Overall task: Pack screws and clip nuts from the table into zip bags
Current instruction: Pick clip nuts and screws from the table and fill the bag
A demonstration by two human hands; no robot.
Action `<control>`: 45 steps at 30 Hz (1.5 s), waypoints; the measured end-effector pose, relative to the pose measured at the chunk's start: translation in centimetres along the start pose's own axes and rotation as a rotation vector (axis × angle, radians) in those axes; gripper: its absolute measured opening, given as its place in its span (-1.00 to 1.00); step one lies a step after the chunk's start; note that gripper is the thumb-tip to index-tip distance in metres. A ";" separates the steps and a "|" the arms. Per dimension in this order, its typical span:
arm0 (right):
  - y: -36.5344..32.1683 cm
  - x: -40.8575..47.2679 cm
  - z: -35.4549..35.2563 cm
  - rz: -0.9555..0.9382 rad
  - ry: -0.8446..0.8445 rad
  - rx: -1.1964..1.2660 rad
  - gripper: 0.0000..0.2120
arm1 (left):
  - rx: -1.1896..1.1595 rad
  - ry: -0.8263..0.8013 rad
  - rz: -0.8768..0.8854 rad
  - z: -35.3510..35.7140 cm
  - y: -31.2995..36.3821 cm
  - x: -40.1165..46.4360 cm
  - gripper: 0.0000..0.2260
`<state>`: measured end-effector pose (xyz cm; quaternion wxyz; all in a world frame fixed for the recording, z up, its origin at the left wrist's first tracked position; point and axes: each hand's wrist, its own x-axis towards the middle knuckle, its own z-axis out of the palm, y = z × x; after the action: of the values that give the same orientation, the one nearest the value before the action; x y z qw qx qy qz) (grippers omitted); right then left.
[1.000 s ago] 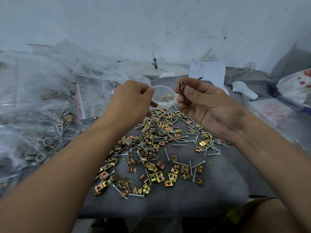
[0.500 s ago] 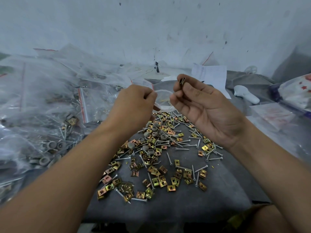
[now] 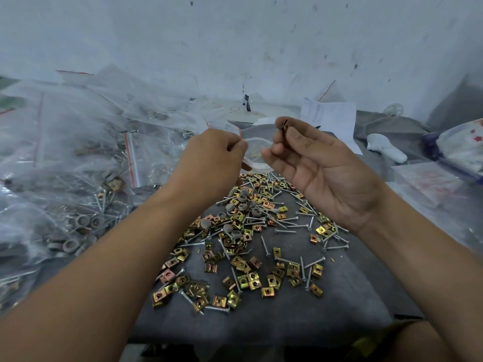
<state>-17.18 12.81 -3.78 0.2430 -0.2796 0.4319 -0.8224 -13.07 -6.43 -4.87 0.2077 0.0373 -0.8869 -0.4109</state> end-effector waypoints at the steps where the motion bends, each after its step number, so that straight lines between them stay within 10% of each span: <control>1: 0.0 0.0 0.0 0.003 0.004 0.011 -0.81 | -0.008 -0.003 -0.003 0.0 0.0 0.0 -0.70; 25: -0.7 -0.4 -0.6 0.137 0.161 0.109 -0.83 | -0.124 -0.002 0.021 -0.6 0.9 -0.6 -0.78; 32: -0.1 -1.1 -0.4 -0.401 0.341 -1.183 -0.98 | -0.057 0.045 0.137 -0.6 1.7 -1.1 -0.78; 38: 0.2 -0.6 1.5 -0.367 0.354 -1.800 -0.85 | 0.005 0.019 0.185 -0.2 2.1 -1.2 -0.75; 42: 0.6 0.3 1.6 -0.294 0.378 -1.851 -0.78 | 0.001 0.020 0.144 -0.2 1.7 -1.1 -0.75; 45: 0.5 0.6 0.4 -0.320 0.308 -1.348 -0.85 | -0.089 0.045 0.045 -0.5 1.1 -0.9 -0.77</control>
<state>-17.27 11.94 -3.86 -0.1704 -0.3097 0.8298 -0.4318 -11.92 -5.84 -4.03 0.2384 0.0172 -0.8635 -0.4441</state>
